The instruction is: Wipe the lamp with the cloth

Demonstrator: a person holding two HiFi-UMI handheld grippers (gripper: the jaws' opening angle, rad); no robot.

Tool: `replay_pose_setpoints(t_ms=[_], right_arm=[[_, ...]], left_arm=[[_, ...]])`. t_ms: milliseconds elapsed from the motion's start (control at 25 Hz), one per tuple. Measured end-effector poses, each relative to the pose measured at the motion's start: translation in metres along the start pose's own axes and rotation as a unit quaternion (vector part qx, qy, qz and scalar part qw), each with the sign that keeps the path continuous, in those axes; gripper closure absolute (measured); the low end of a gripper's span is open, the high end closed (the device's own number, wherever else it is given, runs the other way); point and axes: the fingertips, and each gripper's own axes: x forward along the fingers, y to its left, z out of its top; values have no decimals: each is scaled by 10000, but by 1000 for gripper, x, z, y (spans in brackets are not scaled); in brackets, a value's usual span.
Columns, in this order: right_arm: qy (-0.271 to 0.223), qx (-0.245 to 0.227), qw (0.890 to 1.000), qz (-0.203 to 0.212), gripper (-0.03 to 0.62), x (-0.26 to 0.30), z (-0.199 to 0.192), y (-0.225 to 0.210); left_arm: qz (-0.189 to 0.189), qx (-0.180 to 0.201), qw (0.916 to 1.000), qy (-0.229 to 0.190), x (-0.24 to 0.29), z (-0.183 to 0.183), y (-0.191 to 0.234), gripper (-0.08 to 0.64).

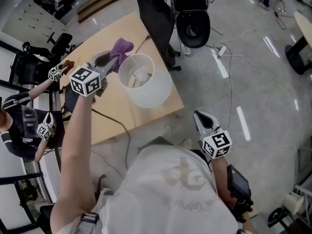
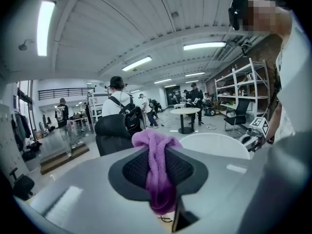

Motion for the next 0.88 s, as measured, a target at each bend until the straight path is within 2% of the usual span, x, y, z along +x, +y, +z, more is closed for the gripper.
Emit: replay_pose_setpoints(t_ms=[120, 200, 400, 680, 800, 880], right_arm=[[-26, 40, 9999, -152, 580, 1, -1, -4], [-28, 69, 9997, -236, 580, 1, 0, -6], [-1, 118, 9987, -504, 580, 0, 9, -22], [34, 171, 9962, -858, 580, 2, 6, -27], [7, 165, 9949, -996, 580, 13, 7, -12], [-9, 154, 9943, -1059, 580, 16, 8, -8]], left_arm=[[-363, 238, 9989, 194, 16, -3, -6, 485], [-478, 256, 9980, 336, 27, -12, -4, 486], [-878, 347, 9907, 979, 63, -52, -5, 486], [-1460, 116, 9776, 1511, 91, -108, -9, 488], [-1630, 181, 9738, 1573, 86, -120, 3, 488], [-1725, 197, 9746, 1415, 86, -108, 9, 488]])
